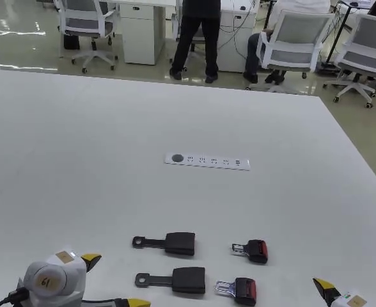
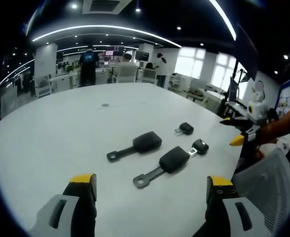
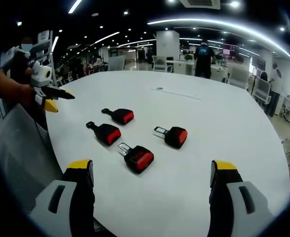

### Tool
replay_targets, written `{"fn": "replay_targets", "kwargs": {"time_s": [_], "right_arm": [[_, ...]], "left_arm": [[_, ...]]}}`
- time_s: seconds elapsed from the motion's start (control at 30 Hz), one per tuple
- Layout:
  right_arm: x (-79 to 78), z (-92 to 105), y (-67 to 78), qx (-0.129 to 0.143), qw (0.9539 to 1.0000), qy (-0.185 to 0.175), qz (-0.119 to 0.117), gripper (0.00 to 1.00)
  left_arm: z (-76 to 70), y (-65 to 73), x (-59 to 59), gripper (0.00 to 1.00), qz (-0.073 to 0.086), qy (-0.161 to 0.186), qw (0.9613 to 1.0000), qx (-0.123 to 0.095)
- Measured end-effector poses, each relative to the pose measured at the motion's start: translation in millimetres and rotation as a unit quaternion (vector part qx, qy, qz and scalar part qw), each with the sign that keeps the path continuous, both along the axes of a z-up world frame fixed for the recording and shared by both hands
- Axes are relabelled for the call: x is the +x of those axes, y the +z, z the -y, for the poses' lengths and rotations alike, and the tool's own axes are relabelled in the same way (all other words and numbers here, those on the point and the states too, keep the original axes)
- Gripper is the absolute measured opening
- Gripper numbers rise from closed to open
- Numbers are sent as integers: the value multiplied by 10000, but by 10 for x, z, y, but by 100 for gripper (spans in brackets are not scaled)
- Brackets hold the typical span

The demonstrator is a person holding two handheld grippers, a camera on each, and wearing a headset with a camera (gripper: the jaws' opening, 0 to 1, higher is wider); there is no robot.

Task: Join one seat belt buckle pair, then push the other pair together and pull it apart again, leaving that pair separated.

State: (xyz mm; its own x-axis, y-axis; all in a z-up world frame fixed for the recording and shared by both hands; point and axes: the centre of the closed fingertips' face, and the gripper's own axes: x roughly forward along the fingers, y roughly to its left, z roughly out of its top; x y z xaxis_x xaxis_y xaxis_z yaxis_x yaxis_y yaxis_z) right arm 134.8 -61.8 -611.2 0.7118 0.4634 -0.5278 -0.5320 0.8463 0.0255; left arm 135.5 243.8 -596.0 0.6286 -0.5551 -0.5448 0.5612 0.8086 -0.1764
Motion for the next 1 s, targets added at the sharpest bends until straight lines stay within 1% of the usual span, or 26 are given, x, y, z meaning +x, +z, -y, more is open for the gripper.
{"fn": "replay_targets", "kwargs": {"time_s": [0.43, 0.7, 1.0], "right_arm": [[-21, 13, 0, -14, 10000, 26, -30, 100], [-15, 45, -69, -10, 10000, 41, -62, 100], [-10, 61, -63, -14, 10000, 31, -83, 100]], "left_arm": [[40, -11, -19, 94, -22, -48, 10000, 19], [80, -41, -14, 94, -39, -36, 10000, 17], [97, -51, -7, 94, -52, -33, 10000, 22]]}}
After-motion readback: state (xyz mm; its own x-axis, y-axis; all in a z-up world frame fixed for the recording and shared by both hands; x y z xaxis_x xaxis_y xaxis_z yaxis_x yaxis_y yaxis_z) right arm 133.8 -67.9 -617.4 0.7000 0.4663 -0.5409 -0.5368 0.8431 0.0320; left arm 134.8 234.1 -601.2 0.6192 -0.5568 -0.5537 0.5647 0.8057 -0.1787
